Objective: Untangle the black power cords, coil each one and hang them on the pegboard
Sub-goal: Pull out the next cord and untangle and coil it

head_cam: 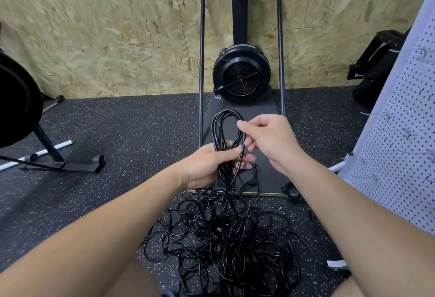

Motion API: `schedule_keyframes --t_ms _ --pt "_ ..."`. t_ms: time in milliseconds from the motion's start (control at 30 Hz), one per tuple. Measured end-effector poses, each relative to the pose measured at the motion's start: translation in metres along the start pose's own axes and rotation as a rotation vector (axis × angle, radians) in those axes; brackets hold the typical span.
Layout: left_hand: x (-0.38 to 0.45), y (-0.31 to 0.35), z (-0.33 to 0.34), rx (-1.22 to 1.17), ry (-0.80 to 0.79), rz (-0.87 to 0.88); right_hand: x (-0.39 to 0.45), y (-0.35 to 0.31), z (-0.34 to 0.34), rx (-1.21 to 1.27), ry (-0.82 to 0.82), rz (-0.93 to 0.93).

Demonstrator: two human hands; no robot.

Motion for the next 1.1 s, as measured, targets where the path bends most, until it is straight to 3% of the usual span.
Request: schedule_keyframes --t_ms 200,300,367,600,767,900,1100 --pt "0.001 0.000 0.010 0.067 -0.012 0.040 0.006 0.009 -0.004 -0.016 0.051 0.041" --pt "0.002 0.001 0.011 0.150 -0.012 0.077 0.008 0.005 -0.007 -0.176 0.102 -0.026" --pt "0.002 0.002 0.013 0.122 -0.028 0.087 0.007 0.002 0.002 -0.245 0.012 -0.058" --pt "-0.001 0.009 0.012 -0.113 -0.089 0.034 0.004 0.006 0.023 0.258 -0.318 0.044" --pt "-0.003 0.016 0.012 -0.214 -0.138 0.003 0.003 0.001 0.031 0.552 -0.436 0.101" --pt "-0.002 0.007 0.012 -0.168 -0.118 -0.035 0.005 0.008 0.031 0.493 -0.410 0.085" --pt "0.007 0.008 -0.013 -0.111 0.102 0.078 0.015 0.036 0.025 0.048 -0.400 0.151"
Point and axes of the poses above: each hand's wrist, its own x-axis towards the middle knuckle, its own z-axis out of the palm, y = z × x, the point moved 8 cm from there along x, towards the middle knuckle, and after that the axes turned 10 degrees about z, right-handed, at the moved point
